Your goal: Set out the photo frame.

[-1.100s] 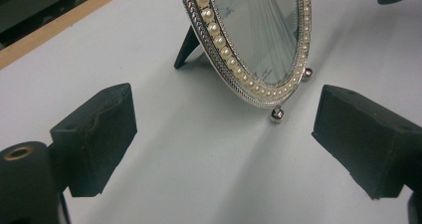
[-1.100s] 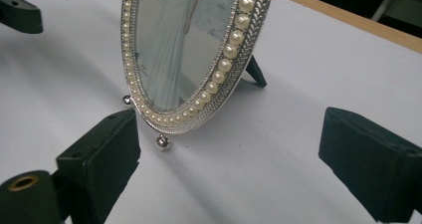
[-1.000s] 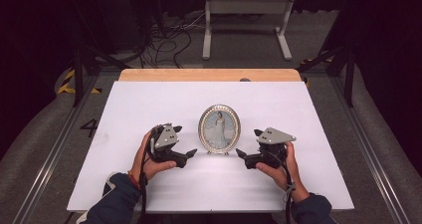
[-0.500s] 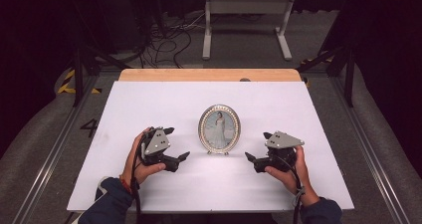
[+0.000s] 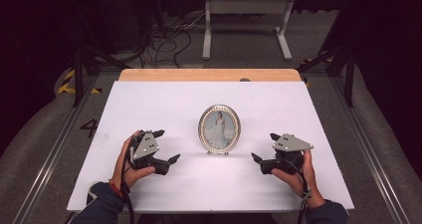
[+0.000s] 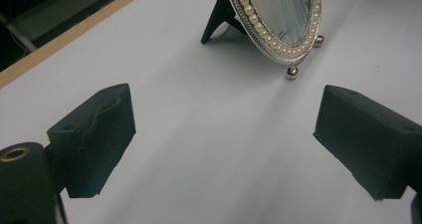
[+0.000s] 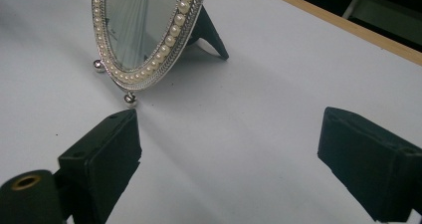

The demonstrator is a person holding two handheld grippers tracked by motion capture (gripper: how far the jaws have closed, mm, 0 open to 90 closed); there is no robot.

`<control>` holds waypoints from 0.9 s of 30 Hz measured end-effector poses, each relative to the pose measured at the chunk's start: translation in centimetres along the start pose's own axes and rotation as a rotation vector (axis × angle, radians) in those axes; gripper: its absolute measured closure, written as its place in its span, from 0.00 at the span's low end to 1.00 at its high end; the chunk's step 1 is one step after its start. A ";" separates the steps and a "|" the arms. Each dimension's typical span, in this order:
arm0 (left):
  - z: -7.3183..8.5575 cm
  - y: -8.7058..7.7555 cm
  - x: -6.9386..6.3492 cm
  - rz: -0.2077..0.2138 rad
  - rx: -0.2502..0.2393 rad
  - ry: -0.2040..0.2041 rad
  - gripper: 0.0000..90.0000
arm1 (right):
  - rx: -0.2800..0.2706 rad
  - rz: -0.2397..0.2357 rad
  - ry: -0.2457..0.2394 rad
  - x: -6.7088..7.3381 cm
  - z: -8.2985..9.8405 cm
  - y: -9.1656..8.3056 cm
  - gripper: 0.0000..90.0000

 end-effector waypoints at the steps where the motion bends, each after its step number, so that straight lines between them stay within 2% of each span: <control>1: 0.2 -0.1 0.1 -0.006 0.006 -0.002 0.08 | 0.001 0.003 -0.001 -0.1 0.1 -0.1 0.11; 5: 0.8 -0.7 0.3 0.003 0.001 -0.016 0.07 | 0.002 0.013 -0.005 -0.2 0.4 -0.5 0.11; 10: 1.7 -1.3 0.6 -0.008 0.015 -0.026 0.07 | 0.022 0.017 -0.010 -0.4 1.2 -0.7 0.11; 11: 1.9 -1.5 0.6 -0.009 0.019 -0.031 0.07 | 0.029 0.031 -0.013 -0.6 1.5 -0.9 0.11; 15: 2.5 -2.0 0.6 -0.004 0.023 -0.025 0.07 | 0.031 0.037 -0.008 -0.9 2.1 -1.4 0.11; 27: 4.5 -2.9 1.6 -0.031 0.056 -0.042 0.07 | 0.042 0.059 0.012 -1.8 4.4 -3.1 0.11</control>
Point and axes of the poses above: each handheld gripper's, and its own axes: y roughly forward along the jaws, z roughly out of its underside, x roughly to its left, the point moved 7 cm from there along y, roughly forward along the jaws, and after that the axes turned 5 degrees about -z, right-handed, at the moved point
